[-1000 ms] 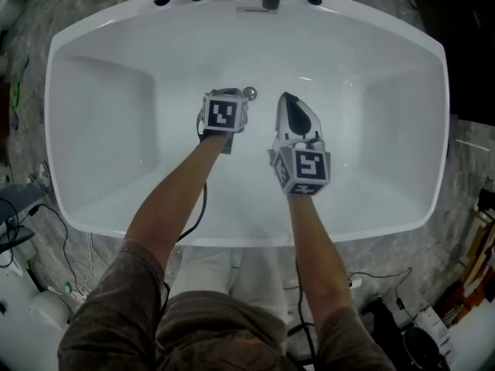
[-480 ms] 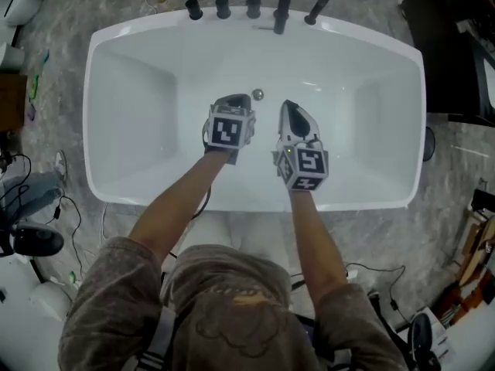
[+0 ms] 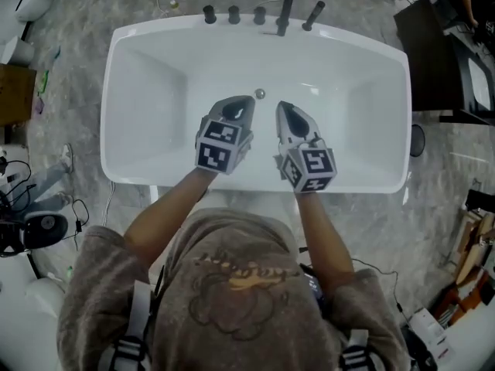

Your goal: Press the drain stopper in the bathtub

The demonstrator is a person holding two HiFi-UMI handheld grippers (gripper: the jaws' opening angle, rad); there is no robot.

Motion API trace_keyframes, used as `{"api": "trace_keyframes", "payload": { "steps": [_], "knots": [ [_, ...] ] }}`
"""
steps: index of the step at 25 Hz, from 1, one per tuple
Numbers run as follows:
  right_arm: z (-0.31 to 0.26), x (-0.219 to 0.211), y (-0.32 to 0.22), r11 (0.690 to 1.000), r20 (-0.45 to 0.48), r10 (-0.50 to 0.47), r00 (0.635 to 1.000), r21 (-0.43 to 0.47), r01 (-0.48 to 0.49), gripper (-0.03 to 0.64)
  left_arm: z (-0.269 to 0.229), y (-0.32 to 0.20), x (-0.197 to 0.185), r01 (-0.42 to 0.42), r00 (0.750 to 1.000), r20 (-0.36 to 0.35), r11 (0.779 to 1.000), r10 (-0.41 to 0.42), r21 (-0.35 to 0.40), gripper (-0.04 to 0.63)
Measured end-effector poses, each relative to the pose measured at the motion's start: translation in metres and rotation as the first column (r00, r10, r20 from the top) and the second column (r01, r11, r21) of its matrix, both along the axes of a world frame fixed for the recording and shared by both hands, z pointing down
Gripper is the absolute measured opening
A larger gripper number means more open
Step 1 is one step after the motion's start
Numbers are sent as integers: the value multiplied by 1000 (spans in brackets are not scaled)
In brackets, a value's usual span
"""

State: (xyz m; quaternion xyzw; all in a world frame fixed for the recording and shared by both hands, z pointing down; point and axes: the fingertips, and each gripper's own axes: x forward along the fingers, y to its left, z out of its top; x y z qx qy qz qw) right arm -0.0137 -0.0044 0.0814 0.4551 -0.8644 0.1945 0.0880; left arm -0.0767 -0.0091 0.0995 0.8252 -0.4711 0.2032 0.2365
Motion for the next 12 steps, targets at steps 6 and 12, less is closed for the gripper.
{"api": "trace_keyframes", "payload": {
  "steps": [6, 12],
  "knots": [
    [-63, -16, 33, 996, 65, -79, 995, 49, 76, 2, -61, 35, -7, -66, 998, -17, 991, 68, 115, 2],
    [-115, -30, 62, 974, 63, -188, 980, 139, 178, 2, -118, 56, -14, -104, 993, -37, 967, 116, 234, 2]
  ]
}}
